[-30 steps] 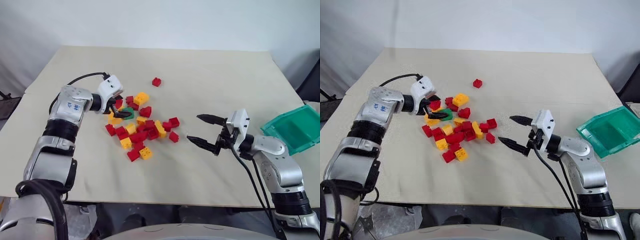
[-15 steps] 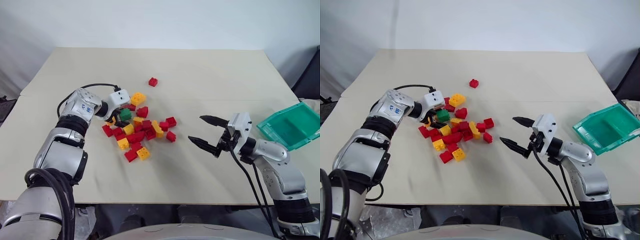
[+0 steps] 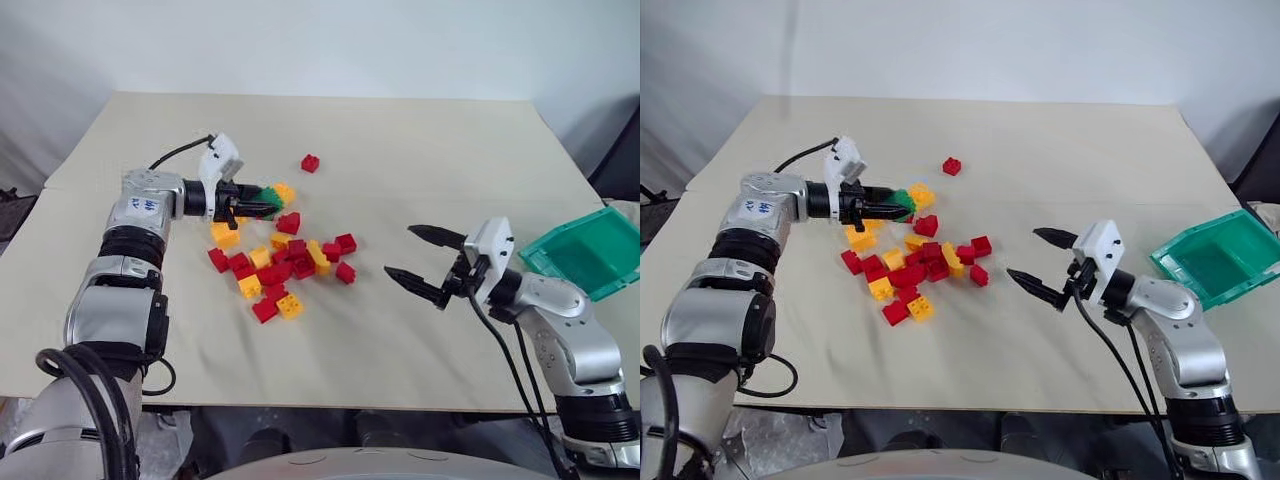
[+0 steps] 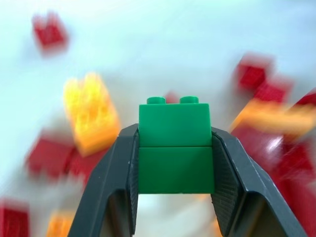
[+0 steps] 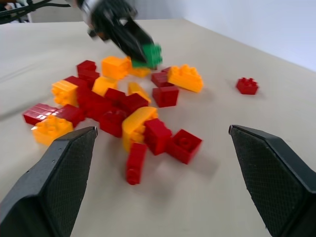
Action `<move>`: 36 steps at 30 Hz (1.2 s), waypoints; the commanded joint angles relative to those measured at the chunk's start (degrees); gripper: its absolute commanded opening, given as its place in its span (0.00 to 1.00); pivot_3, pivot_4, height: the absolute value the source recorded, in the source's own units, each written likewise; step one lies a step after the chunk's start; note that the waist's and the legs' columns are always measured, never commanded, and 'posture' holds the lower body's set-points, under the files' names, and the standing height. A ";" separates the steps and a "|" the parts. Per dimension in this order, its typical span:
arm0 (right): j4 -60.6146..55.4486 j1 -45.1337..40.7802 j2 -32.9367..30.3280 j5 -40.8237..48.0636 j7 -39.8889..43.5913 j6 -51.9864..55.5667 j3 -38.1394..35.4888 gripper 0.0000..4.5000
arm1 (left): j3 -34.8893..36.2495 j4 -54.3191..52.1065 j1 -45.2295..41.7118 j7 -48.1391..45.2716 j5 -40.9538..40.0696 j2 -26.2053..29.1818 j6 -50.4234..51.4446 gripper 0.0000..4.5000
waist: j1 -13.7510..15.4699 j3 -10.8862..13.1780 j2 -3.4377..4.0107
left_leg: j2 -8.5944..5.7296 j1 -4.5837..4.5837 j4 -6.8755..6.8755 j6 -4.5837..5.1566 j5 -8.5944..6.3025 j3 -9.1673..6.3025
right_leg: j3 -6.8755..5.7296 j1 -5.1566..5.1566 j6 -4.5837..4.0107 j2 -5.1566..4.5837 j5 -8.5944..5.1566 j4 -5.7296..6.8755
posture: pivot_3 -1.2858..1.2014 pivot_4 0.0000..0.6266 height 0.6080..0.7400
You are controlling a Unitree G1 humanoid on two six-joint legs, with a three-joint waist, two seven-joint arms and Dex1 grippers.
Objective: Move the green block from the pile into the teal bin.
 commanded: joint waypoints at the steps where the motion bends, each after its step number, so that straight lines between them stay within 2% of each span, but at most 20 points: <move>1: -0.55 0.05 -2.08 1.13 -0.14 -0.02 -4.19 1.00 | -0.34 -9.75 2.34 -3.67 -3.25 -2.59 1.22 0.33 | 0.16 0.00 0.00 | 0.00 0.00 0.00 0.00 0.00 -0.01 | 0.01 0.00 0.00 0.00 0.00 0.01 | 0.52 0.24 1.00; 7: -4.18 5.65 -5.51 2.28 -0.94 2.57 -9.55 1.00 | -5.96 -21.39 8.25 -3.15 -3.11 -11.89 2.88 0.33 | 1.57 0.01 0.01 | -0.02 -0.02 0.01 0.02 -0.01 0.01 | 0.07 0.02 0.04 -0.02 0.02 -0.06 | 0.52 0.24 1.00; 10: -6.61 8.44 -6.58 2.97 -1.98 3.92 -11.91 1.00 | -8.85 -21.78 8.72 -1.67 -1.69 -16.16 1.96 0.33 | 1.75 0.01 0.00 | -0.05 -0.04 0.02 0.03 -0.02 0.08 | 0.10 0.02 0.06 0.00 0.03 -0.10 | 0.52 0.24 1.00; 13: -8.21 10.20 -6.93 3.07 -2.70 4.50 -13.21 1.00 | -10.91 -20.05 8.27 -0.56 -0.17 -18.04 0.19 0.33 | 1.19 0.01 0.00 | -0.06 0.02 0.03 0.04 -0.02 0.15 | 0.20 0.02 0.11 0.06 0.06 -0.12 | 0.52 0.24 1.00; 15: -9.89 11.84 -6.84 3.48 -3.69 5.19 -14.69 1.00 | -11.32 -16.76 6.36 2.27 0.30 -21.03 -0.51 0.50 | 1.07 0.01 0.00 | -0.01 0.10 0.02 0.05 -0.02 0.14 | 0.31 0.03 0.12 0.15 0.06 -0.08 | 0.52 0.24 1.00; 18: -11.75 13.24 -6.51 3.58 -5.06 5.85 -15.47 1.00 | -12.26 -14.21 5.33 2.65 1.07 -22.86 -1.78 0.67 | 1.32 0.02 -0.01 | -0.06 0.08 0.03 0.07 0.00 0.23 | 0.26 0.04 0.12 0.17 0.06 -0.27 | 0.52 0.24 1.00; 23: -13.66 14.79 -6.58 4.47 -6.33 6.66 -16.37 1.00 | -11.37 -16.08 6.18 0.91 -0.21 -21.52 -2.12 0.99 | 1.16 0.02 0.00 | -0.04 0.09 0.03 0.08 0.00 0.23 | 0.30 0.05 0.14 0.18 0.08 -0.20 | 0.52 0.24 1.00; 27: -14.71 15.81 -7.27 5.05 -6.59 7.98 -17.14 1.00 | -9.96 -20.50 8.76 -2.51 -2.50 -18.28 -2.24 0.99 | 1.19 0.02 0.00 | -0.03 0.09 0.03 0.08 0.00 0.15 | 0.30 0.05 0.14 0.17 0.08 -0.12 | 0.52 0.24 1.00; 30: -15.58 17.68 -8.76 6.22 -6.09 10.06 -19.17 1.00 | -6.21 -22.61 9.79 -3.78 -5.78 -14.87 -1.85 0.99 | 1.31 0.04 0.03 | -0.01 0.07 0.03 0.08 0.00 0.09 | 0.29 0.05 0.14 0.15 0.08 -0.08 | 0.52 0.24 1.00; 34: -16.29 25.06 -12.76 7.16 -2.56 12.89 -27.05 1.00 | -1.17 -21.14 10.42 -4.56 -7.60 -6.16 -1.58 0.99 | 1.33 0.04 0.03 | -0.03 0.06 0.03 0.08 0.00 -0.05 | 0.26 0.05 0.14 0.12 0.08 -0.09 | 0.52 0.24 1.00; 36: -16.27 28.02 -14.18 7.46 -0.95 13.55 -30.60 1.00 | 0.08 -21.01 11.69 -4.71 -8.08 -3.47 -2.50 0.99 | 1.24 0.04 0.04 | -0.01 0.06 0.01 0.09 0.00 -0.06 | 0.24 0.05 0.14 0.14 0.08 -0.12 | 0.52 0.24 1.00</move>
